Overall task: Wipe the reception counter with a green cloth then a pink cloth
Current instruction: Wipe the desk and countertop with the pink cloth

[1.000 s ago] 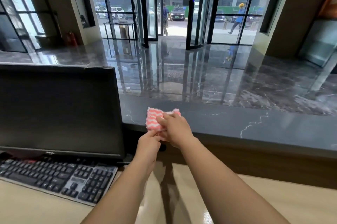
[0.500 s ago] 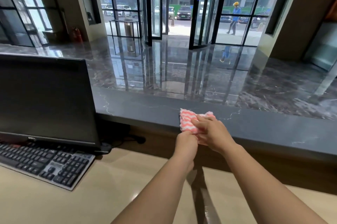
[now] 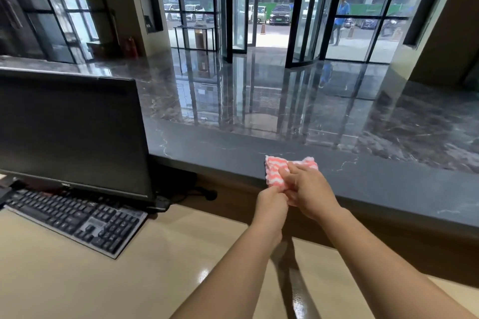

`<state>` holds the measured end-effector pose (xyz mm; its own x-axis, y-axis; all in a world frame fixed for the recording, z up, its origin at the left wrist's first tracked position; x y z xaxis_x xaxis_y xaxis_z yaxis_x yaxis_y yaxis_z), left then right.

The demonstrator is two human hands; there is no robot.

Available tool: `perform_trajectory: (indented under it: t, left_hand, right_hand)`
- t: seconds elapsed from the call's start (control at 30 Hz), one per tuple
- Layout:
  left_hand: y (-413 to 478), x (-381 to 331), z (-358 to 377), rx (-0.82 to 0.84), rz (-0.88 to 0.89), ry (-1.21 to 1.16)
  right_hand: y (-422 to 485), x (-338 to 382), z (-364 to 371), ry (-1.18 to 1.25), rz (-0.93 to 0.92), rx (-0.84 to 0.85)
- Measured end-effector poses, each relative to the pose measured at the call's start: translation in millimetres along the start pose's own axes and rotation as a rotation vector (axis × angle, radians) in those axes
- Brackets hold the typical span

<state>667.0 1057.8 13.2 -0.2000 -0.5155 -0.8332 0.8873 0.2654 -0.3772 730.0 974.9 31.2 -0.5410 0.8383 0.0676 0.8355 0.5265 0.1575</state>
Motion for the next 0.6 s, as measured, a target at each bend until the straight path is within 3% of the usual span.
perform_trajectory:
  t: [0.1,0.33,0.6]
  left_hand:
    - [7.9,-18.6,-30.8,-0.087,-0.05,-0.072]
    - [22.6,-77.2,-112.5,-0.17,0.064,-0.12]
    - [39.0,-106.3,-152.4,-0.285,0.044,0.032]
  right_hand:
    - [18.5,35.1,1.5,-0.035,-0.035,-0.015]
    - [73.6,132.2,15.8,-0.104,-0.105,-0.013]
    - [106.2,176.9,30.9,-0.11,-0.143,0.049]
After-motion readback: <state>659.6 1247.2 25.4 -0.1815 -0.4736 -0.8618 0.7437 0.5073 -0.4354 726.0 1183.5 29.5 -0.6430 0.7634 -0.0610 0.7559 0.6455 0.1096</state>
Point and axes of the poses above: each hand's wrist, its own y-axis towards the middle knuckle, its own z-axis out of the palm, x = y × z, the point moved 1 cm from there along y, towards the middle knuckle, and after that the axes turned 6 degrees about -y, right-handed, at the moved point
